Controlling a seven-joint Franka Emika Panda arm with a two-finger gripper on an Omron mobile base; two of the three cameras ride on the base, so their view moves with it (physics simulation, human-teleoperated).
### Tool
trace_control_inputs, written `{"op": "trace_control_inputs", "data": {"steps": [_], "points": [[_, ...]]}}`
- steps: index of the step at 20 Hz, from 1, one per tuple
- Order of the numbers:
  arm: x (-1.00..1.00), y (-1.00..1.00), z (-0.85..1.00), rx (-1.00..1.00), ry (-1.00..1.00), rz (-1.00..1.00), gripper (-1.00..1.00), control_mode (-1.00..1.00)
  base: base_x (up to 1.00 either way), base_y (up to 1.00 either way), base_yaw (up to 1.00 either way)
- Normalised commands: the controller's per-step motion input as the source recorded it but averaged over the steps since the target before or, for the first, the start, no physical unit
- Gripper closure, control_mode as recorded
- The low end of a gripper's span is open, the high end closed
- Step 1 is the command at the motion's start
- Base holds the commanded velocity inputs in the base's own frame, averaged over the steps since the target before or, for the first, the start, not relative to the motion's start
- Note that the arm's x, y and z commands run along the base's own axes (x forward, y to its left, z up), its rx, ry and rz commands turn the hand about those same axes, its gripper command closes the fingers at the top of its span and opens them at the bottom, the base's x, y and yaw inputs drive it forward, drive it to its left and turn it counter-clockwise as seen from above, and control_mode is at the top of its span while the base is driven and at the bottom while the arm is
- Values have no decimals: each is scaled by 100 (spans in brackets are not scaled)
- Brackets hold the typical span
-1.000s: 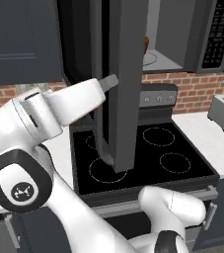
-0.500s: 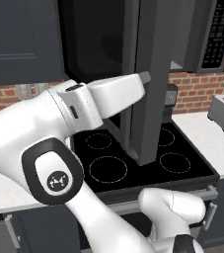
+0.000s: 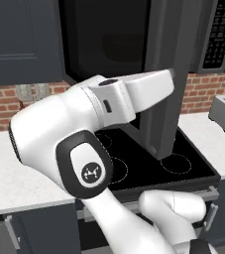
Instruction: Open the microwave, place the bowl with waffle inside the microwave, then close the microwave door and turn it on.
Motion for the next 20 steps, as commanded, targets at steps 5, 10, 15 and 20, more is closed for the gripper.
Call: {"op": "trace_control_inputs", "data": {"steps": [5,10,15,20], "points": [[58,-34,0,0,0,0,-100,-100,0,0,0],[65,-38,0,0,0,0,-100,-100,0,0,0],[87,-59,0,2,2,0,-100,-100,0,0,0],[96,-69,-2,3,1,3,-100,-100,0,0,0]]}}
